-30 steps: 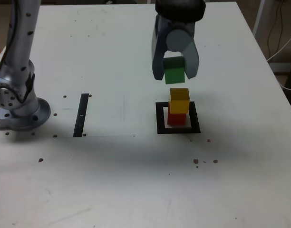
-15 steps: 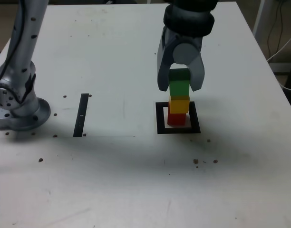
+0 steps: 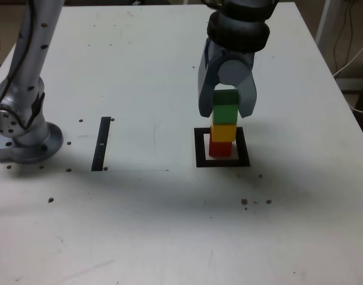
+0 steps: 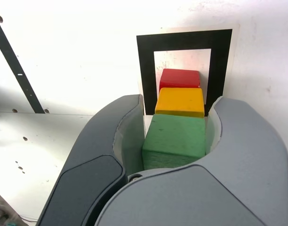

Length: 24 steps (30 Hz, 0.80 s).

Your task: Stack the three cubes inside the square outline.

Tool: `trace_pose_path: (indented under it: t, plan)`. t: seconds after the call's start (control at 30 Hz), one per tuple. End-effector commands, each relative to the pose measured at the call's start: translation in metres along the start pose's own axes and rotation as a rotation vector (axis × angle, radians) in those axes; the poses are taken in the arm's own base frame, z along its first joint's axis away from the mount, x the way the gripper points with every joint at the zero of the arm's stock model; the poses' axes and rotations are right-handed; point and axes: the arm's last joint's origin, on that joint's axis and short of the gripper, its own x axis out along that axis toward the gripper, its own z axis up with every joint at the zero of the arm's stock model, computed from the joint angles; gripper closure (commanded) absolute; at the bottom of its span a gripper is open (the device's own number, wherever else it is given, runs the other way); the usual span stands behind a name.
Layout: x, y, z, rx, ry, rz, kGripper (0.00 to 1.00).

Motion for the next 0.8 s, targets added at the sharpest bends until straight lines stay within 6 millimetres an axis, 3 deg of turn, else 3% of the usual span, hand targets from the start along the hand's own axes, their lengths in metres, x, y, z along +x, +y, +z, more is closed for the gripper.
trace_pose_path:
  t: [0.0, 0.1, 0.17, 0.47, 0.77]
  plan:
    - [0.003, 0.001, 0.001, 0.001, 0.005, 0.003, 0.39]
    - [0.003, 0.001, 0.000, 0.003, 0.006, 0.004, 0.16]
    - [0.003, 0.002, 0.000, 0.003, 0.007, 0.004, 0.10]
    - [-0.002, 0.002, -0.007, 0.002, -0.006, 0.010, 0.06]
    - [-0.029, 0.004, -0.030, -0.006, -0.070, 0.051, 0.01]
